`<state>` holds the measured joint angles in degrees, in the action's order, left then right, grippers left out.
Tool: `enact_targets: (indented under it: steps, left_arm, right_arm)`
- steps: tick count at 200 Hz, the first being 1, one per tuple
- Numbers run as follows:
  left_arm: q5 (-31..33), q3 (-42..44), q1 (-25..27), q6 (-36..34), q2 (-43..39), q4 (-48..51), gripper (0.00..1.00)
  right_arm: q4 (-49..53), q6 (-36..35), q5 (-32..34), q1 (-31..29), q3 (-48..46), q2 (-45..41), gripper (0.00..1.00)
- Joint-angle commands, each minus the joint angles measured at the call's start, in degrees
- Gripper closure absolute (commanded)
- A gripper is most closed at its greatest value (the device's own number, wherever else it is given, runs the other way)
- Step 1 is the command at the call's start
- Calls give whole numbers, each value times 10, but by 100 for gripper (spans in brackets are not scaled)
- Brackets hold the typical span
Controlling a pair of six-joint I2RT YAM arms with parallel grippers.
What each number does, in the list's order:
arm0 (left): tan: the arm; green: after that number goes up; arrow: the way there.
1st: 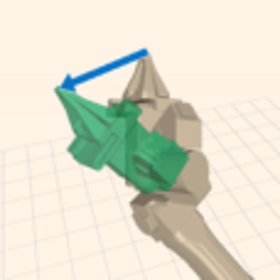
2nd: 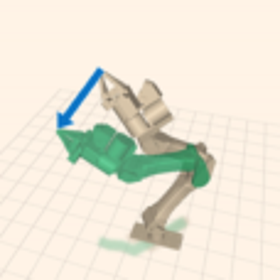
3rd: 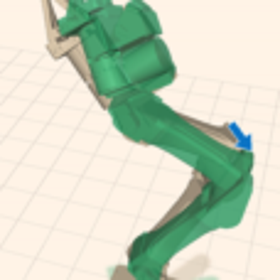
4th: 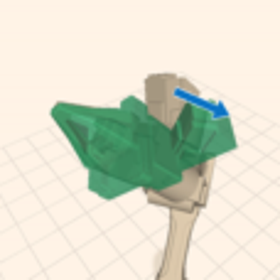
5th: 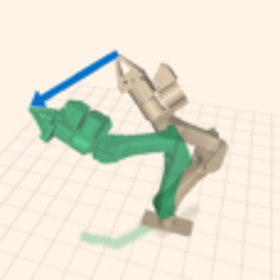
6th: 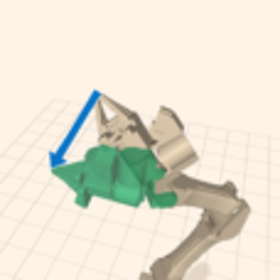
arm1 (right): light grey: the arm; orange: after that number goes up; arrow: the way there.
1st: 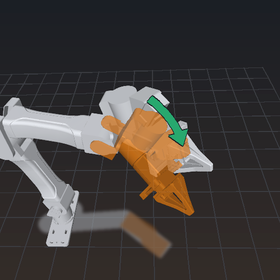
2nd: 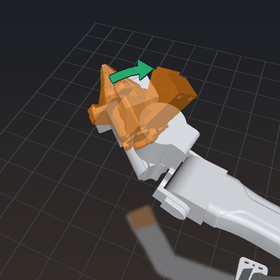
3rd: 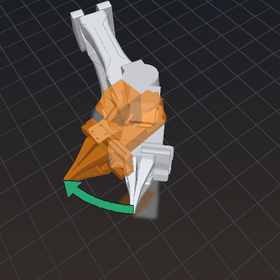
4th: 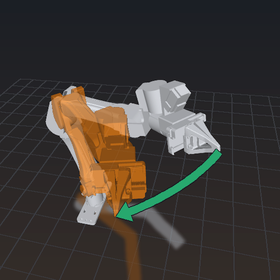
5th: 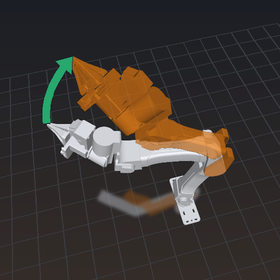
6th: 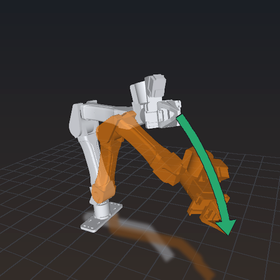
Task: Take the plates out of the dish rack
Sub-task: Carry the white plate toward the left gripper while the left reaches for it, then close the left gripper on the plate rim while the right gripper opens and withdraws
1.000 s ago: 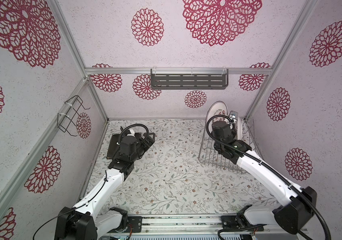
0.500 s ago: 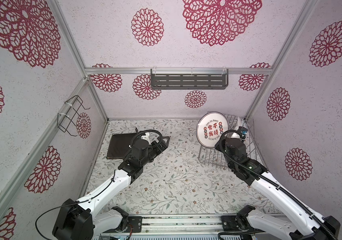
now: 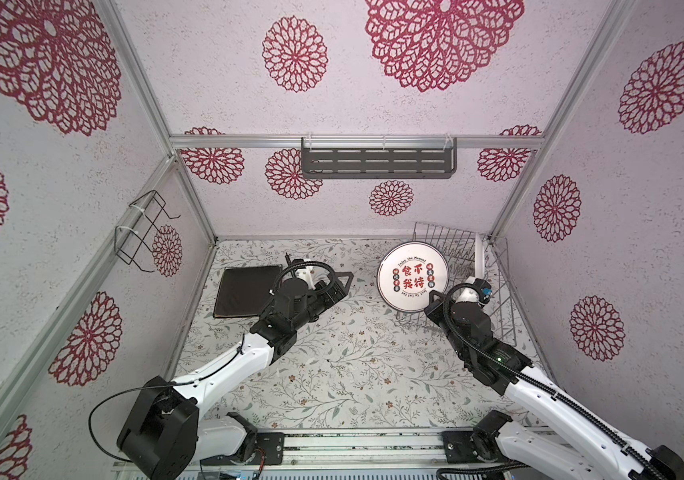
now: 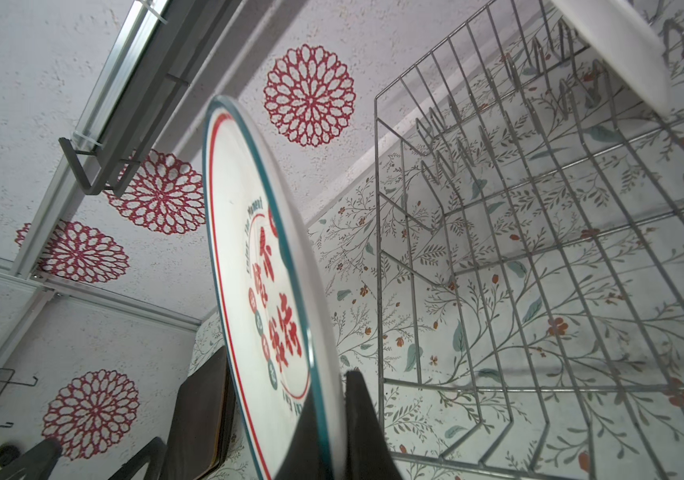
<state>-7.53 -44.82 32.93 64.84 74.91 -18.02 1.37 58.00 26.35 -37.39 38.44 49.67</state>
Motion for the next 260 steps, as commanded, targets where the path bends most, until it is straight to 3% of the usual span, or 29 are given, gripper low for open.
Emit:
enact_targets:
  steps: [1,28,128,260]
  left_arm:
    - [-19,3,12,2,26,-51,1]
    - [-44,-17,17,5,61,-60,1]
    - [-53,-11,30,10,106,-92,21]
    - [-75,-10,32,35,141,-150,59]
  right_arm:
    - [-88,49,-16,-6,0,-13,100]
    - [-103,48,-48,-8,-10,-9,100]
    - [-154,56,-96,-8,-33,11,100]
    - [-180,60,-143,-8,-42,20,100]
